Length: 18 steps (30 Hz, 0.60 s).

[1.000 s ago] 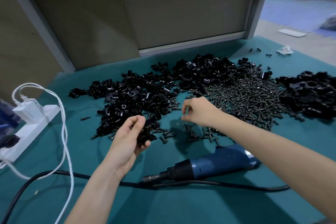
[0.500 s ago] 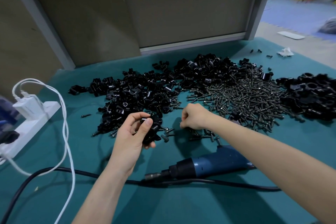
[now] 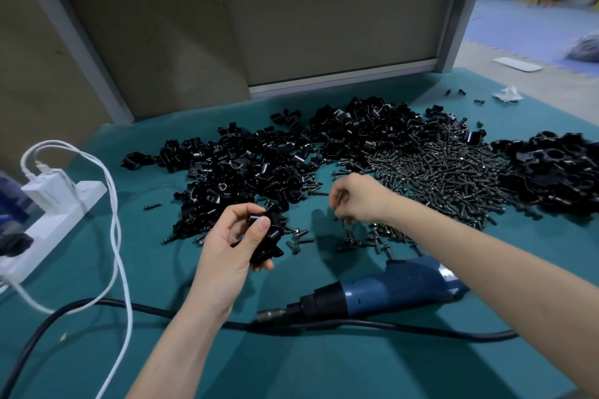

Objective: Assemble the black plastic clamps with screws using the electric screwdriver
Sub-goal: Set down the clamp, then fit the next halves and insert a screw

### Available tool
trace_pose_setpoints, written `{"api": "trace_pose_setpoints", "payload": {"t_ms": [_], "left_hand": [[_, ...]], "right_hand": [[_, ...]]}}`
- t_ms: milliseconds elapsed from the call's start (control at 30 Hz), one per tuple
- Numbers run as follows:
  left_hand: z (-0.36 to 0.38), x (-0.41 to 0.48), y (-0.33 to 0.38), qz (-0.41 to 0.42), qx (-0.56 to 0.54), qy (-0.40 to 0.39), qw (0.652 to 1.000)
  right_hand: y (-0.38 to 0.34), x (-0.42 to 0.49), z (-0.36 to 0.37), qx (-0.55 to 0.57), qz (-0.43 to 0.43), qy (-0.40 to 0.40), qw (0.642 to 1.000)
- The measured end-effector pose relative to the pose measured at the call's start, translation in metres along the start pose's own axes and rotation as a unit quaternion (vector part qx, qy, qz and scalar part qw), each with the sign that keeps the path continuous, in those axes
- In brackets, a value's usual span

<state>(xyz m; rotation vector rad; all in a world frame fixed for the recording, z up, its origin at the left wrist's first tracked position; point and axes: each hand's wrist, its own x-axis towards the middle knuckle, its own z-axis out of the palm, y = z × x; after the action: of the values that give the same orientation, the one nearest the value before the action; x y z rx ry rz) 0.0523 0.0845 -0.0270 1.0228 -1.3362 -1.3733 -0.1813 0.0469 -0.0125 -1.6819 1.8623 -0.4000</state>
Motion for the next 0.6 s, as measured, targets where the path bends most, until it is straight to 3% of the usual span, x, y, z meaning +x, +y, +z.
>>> {"api": "trace_pose_setpoints", "payload": {"t_ms": [133,267,467,600], "left_hand": [[-0.001,-0.003,0.002,0.005,0.011,-0.008,1.000],[0.002,-0.004,0.007,0.005,0.021,-0.033,0.999],[0.015,-0.004,0.018,0.051,0.062,-0.115,0.990],[0.015,-0.001,0.021,0.073,0.057,-0.126,0.988]], "right_hand": [[0.001,-0.010,-0.023,0.235,-0.001,0.015,0.972],[-0.011,-0.026,-0.038,0.354,-0.005,0.002,0.935],[-0.041,-0.058,-0.022,0.377,-0.066,-0.162,0.910],[-0.044,-0.065,-0.009,0.367,-0.086,-0.178,0.909]]}}
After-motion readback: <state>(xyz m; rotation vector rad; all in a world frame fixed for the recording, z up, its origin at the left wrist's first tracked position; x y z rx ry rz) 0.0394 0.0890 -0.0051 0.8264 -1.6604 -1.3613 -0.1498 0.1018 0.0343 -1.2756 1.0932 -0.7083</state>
